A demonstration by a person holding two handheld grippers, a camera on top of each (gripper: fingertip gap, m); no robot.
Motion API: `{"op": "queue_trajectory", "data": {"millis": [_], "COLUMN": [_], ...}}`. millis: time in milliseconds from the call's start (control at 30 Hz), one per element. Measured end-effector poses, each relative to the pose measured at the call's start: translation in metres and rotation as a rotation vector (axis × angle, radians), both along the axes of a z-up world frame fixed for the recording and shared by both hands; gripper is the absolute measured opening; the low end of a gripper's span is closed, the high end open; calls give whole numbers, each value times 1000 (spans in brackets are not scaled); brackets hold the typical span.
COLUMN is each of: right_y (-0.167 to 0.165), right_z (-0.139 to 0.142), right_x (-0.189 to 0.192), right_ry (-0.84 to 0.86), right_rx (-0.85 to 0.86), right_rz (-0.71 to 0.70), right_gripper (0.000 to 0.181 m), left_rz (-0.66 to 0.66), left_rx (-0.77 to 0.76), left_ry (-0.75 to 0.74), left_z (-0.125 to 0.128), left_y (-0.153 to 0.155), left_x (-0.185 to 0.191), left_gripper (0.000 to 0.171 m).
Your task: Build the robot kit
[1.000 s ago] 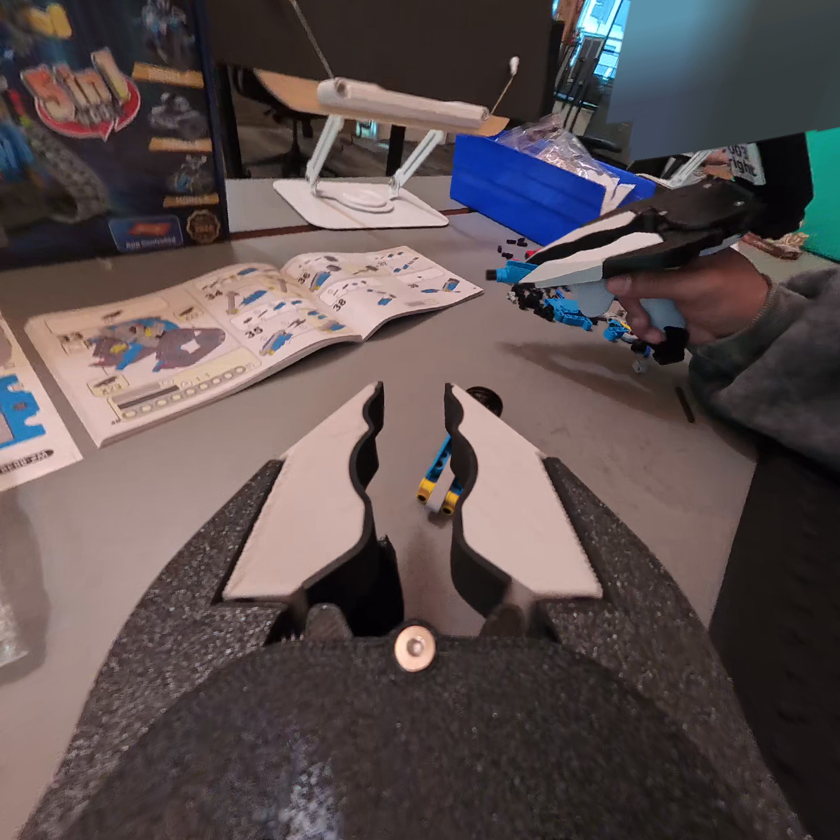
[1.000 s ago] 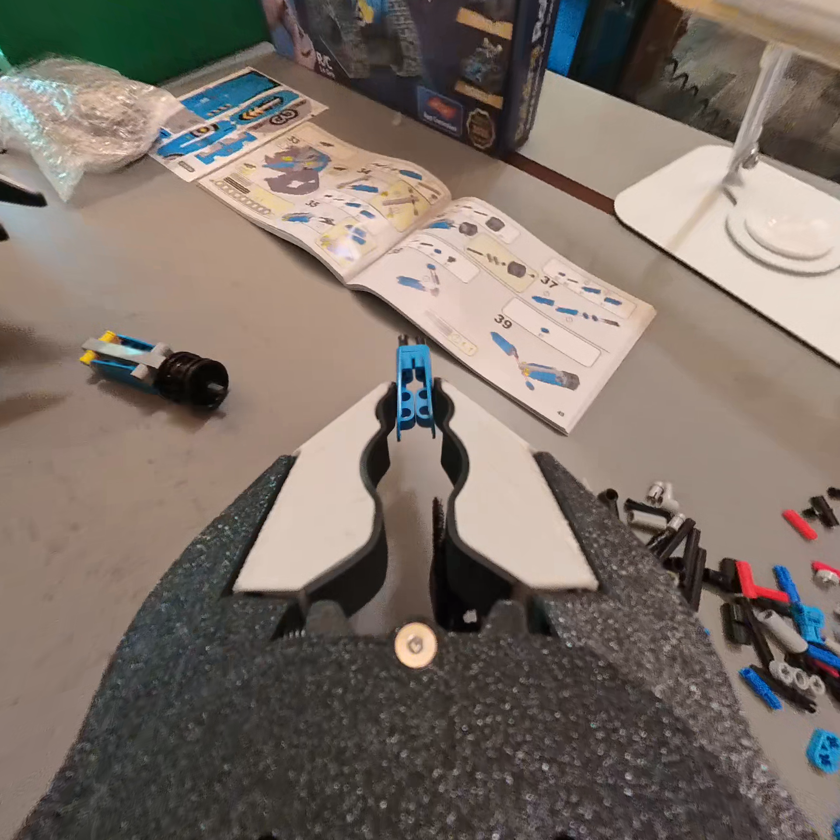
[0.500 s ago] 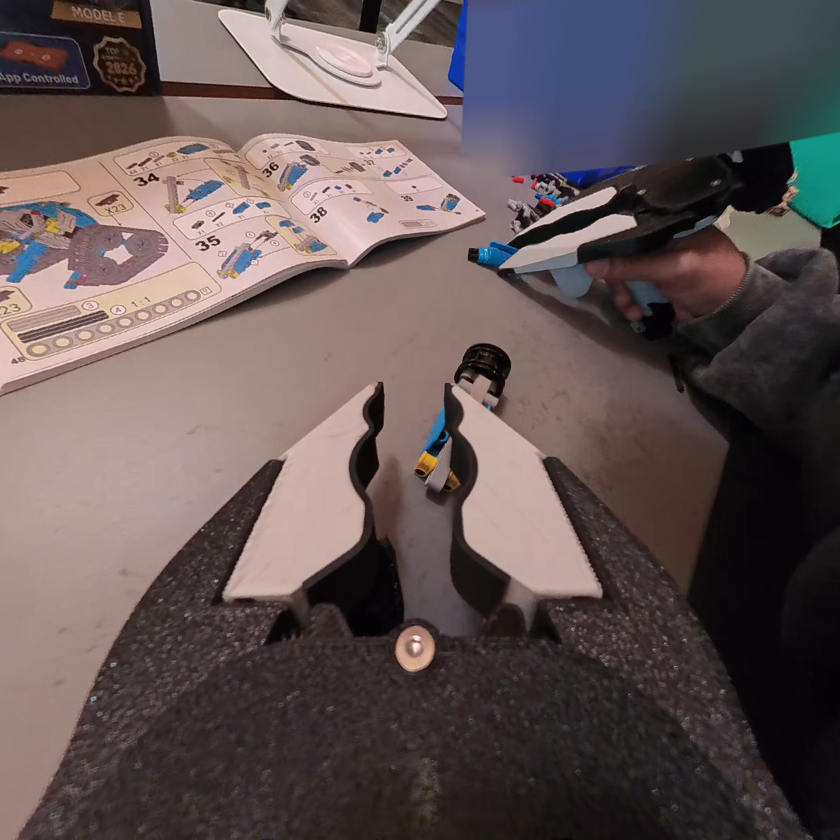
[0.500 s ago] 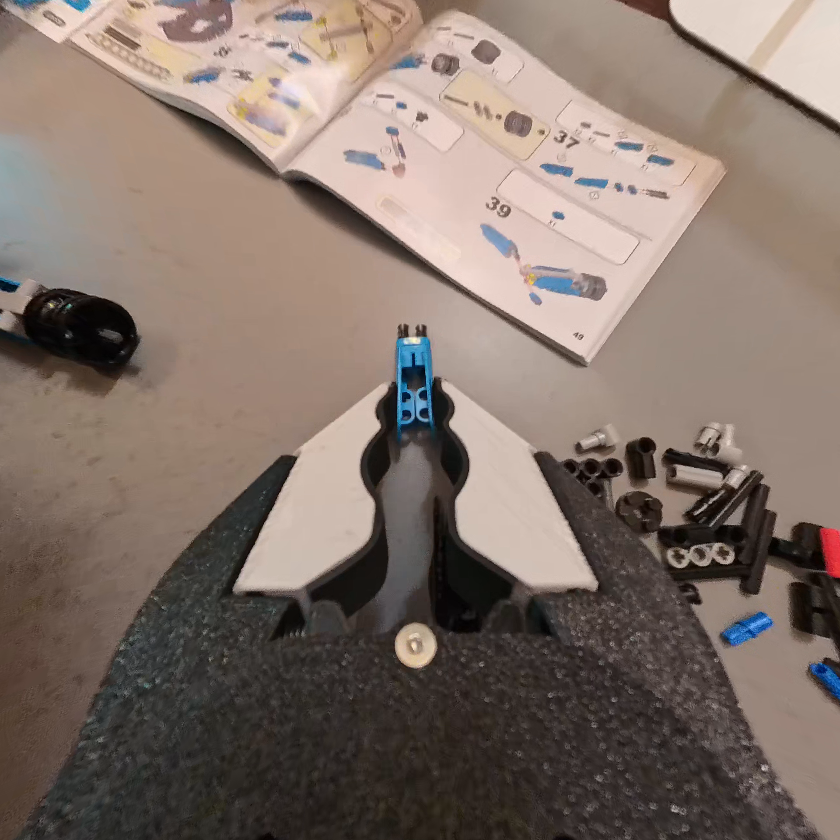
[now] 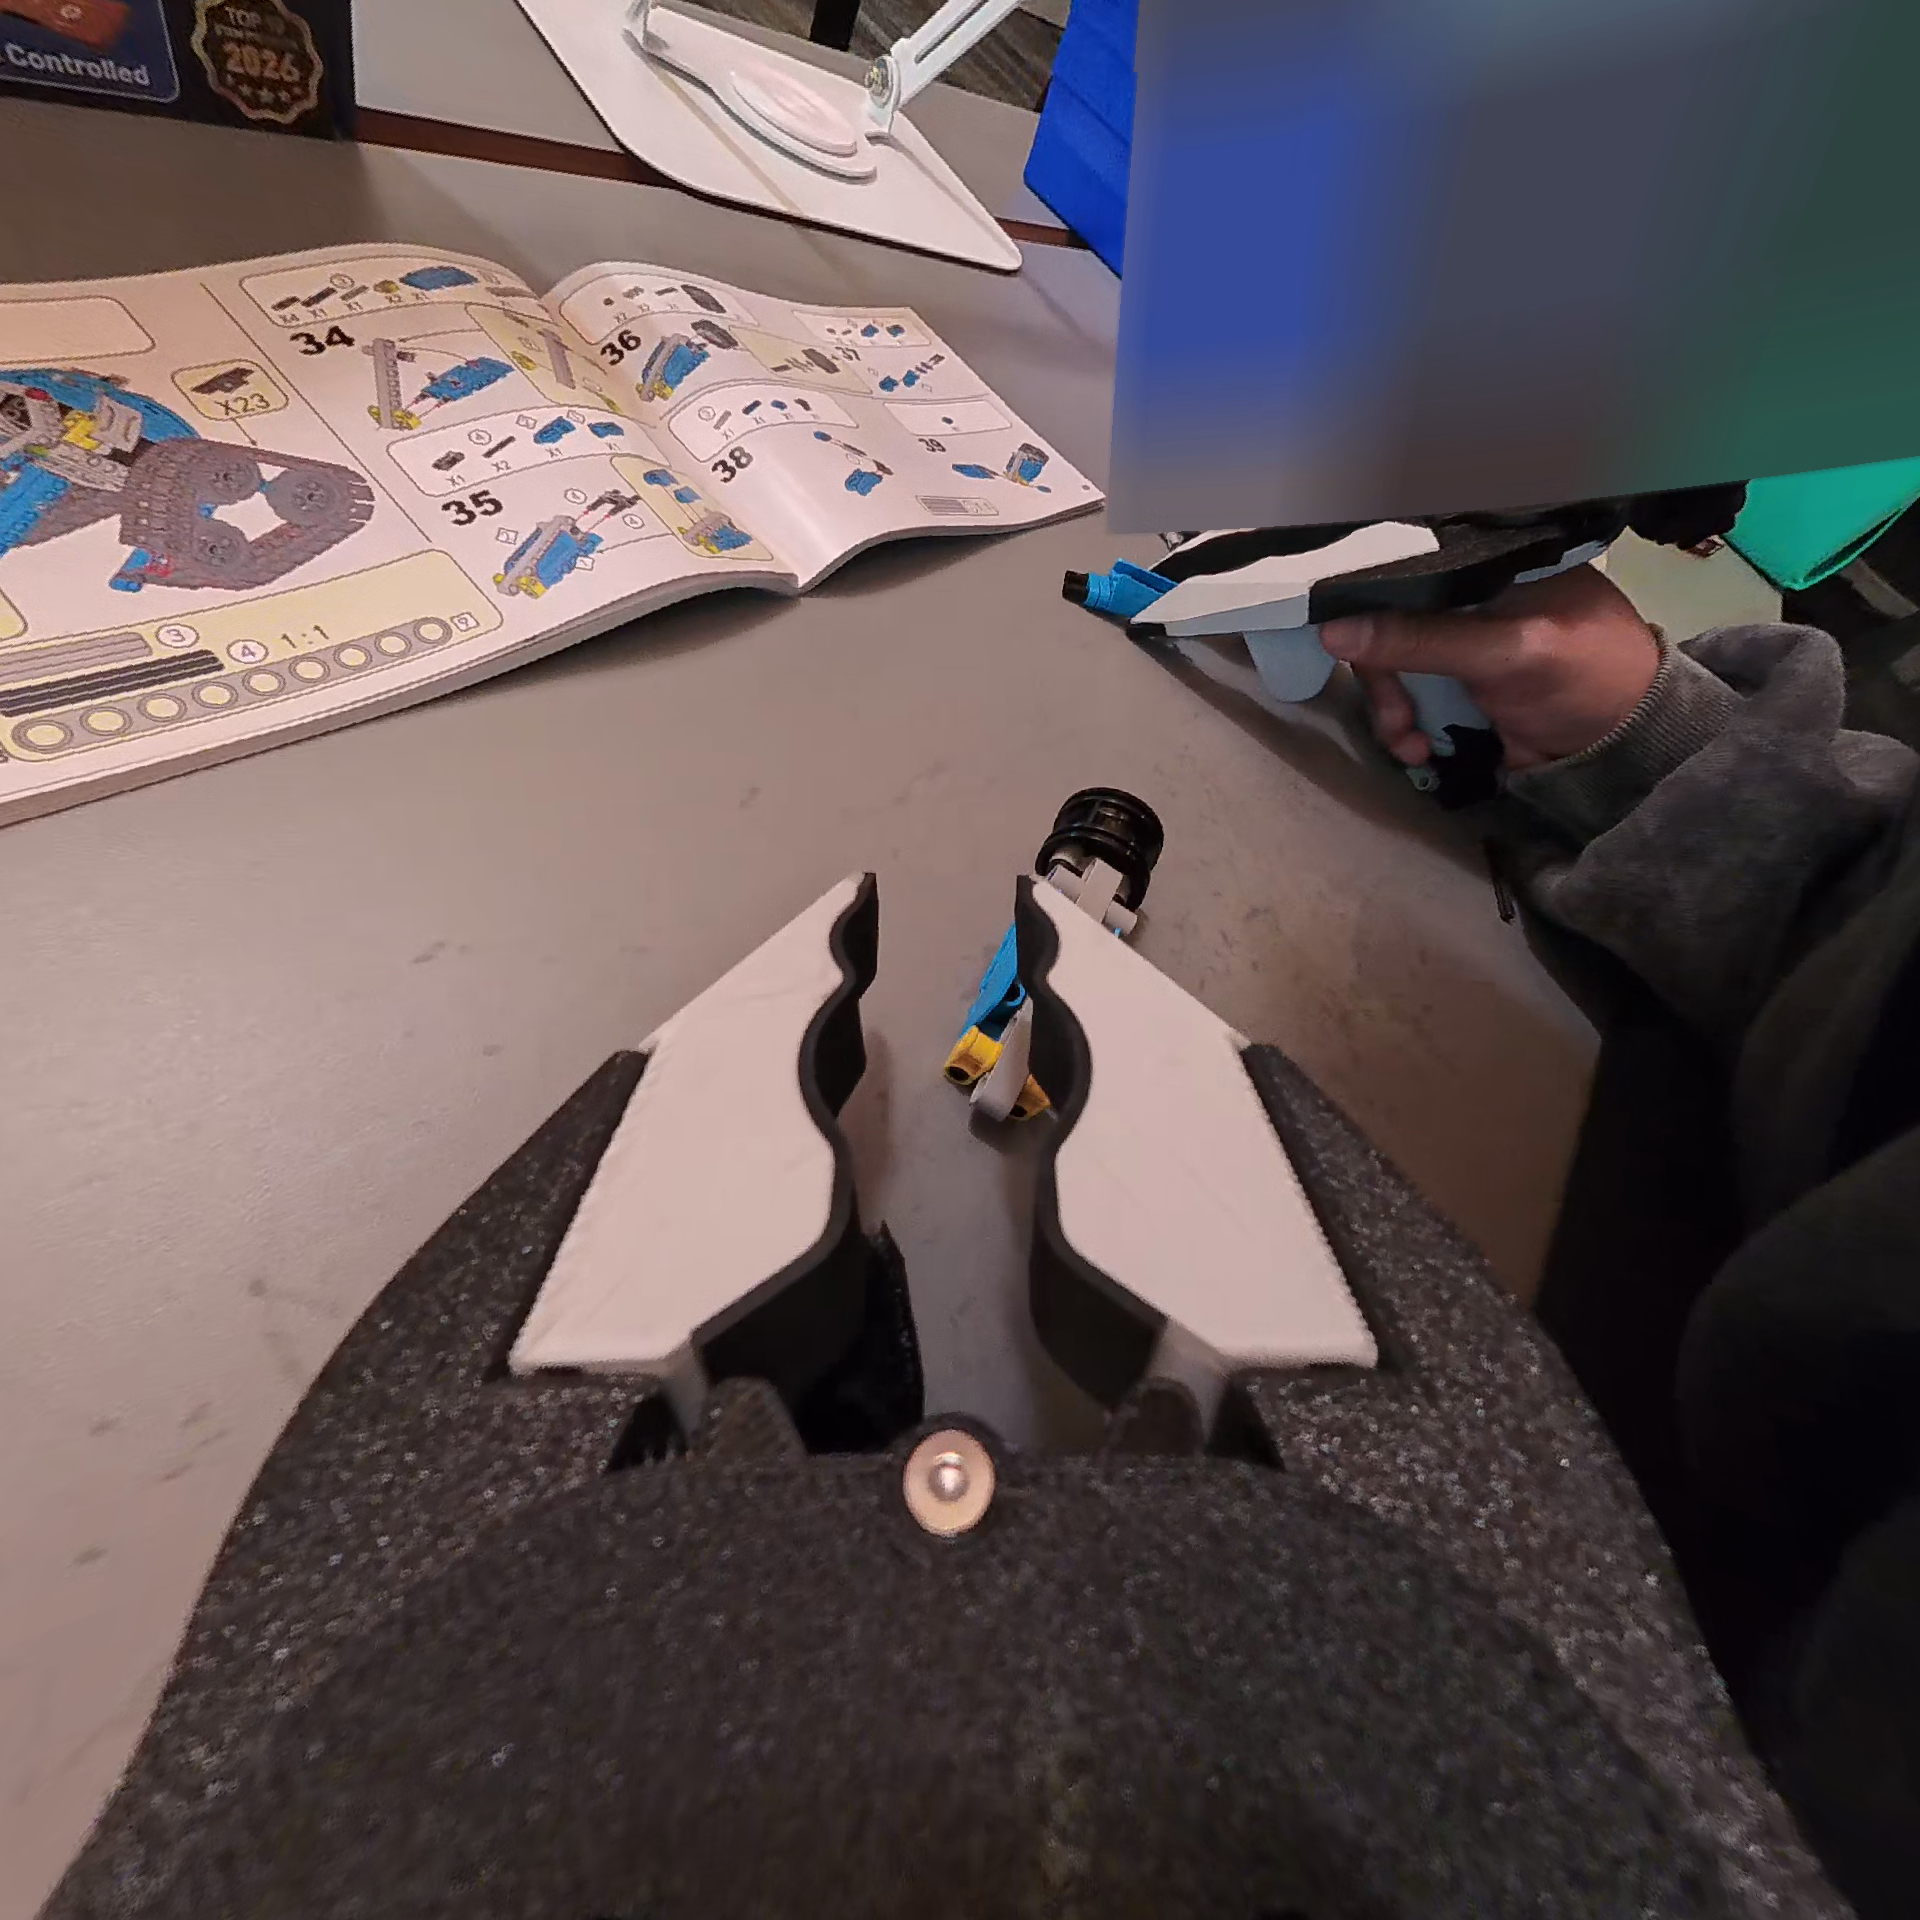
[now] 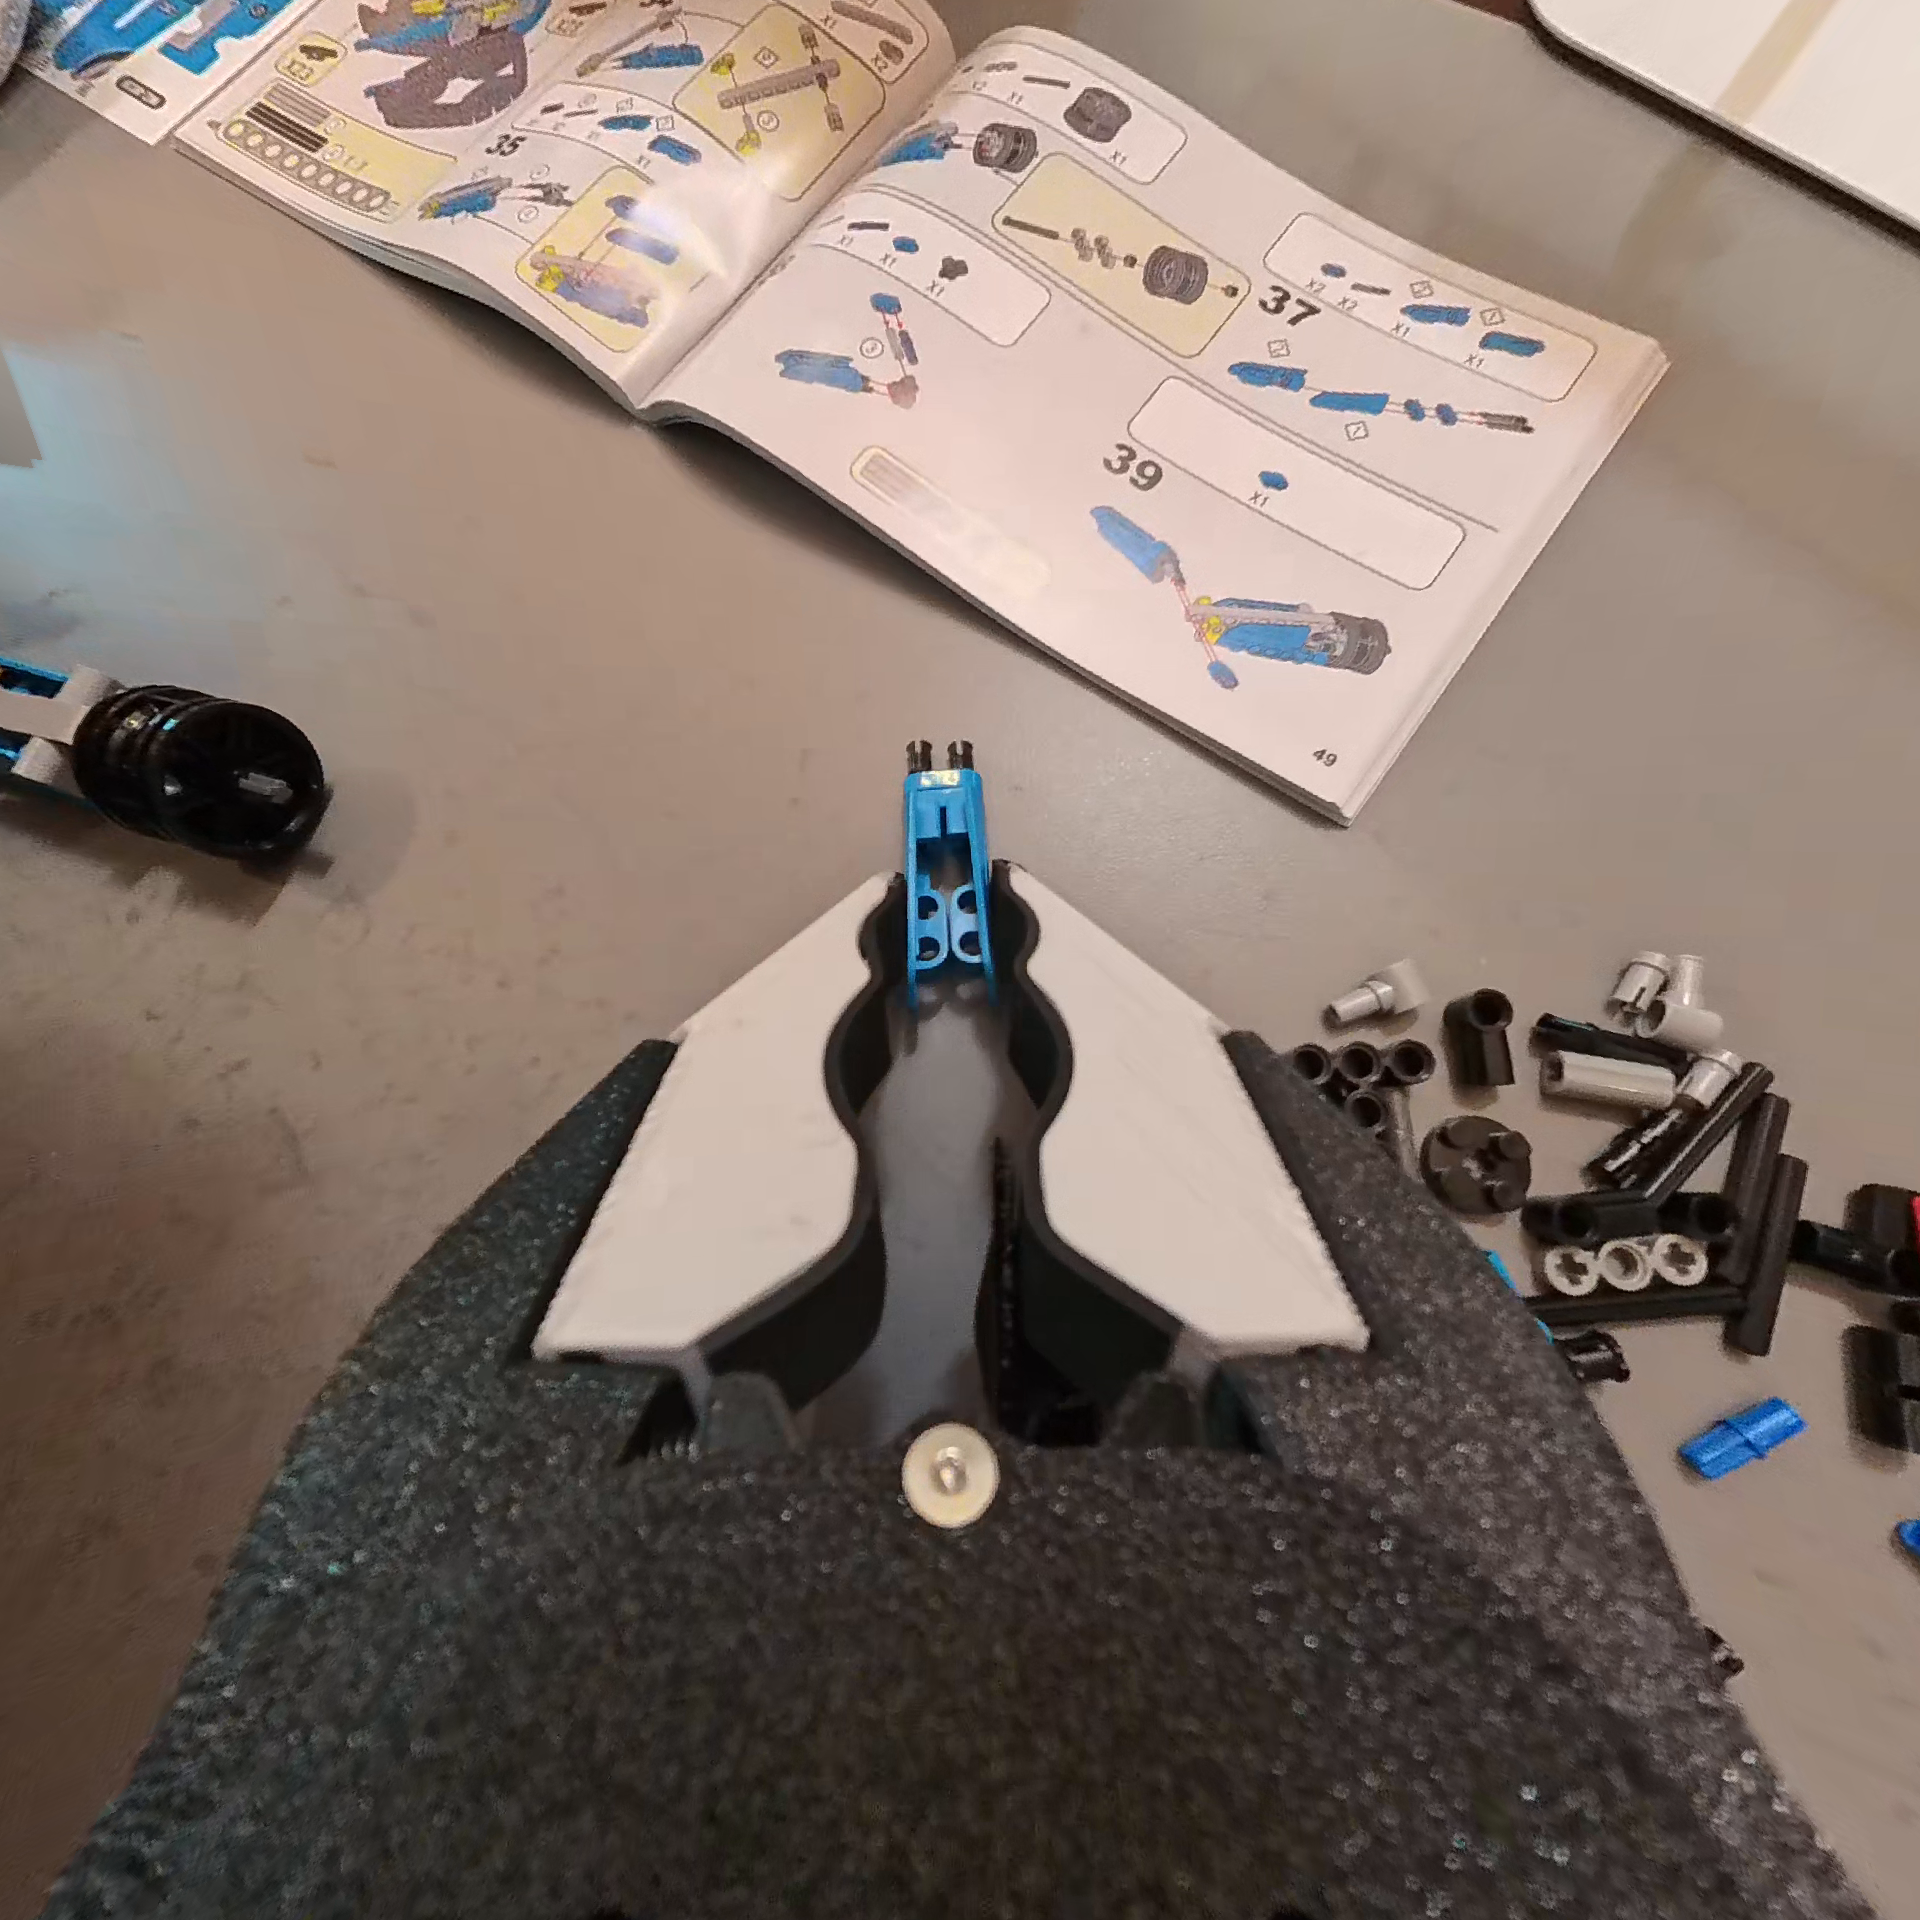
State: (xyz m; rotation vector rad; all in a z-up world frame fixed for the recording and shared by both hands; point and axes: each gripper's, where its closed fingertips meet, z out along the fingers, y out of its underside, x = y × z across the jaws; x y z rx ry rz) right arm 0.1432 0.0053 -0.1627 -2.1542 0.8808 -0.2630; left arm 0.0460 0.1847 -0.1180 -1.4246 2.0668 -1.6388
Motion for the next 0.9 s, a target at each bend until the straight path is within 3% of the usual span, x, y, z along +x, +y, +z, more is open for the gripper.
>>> {"op": "queue_trajectory", "data": {"millis": [733,900], "right_y": [0,4], "right_z": [0,2], "right_x": [0,-6], "right_ry": [34,81], "right_rx": [47,60], "right_rz": [-9,2], "right_gripper": [16,25], "left_rz": [-17,-18], "left_rx": [-28,-42], "left_ry": [38,38], "left_z": [-3,-2], "left_y": [-1,-1], "left_x": [0,0], "left_gripper": [26,26]}}
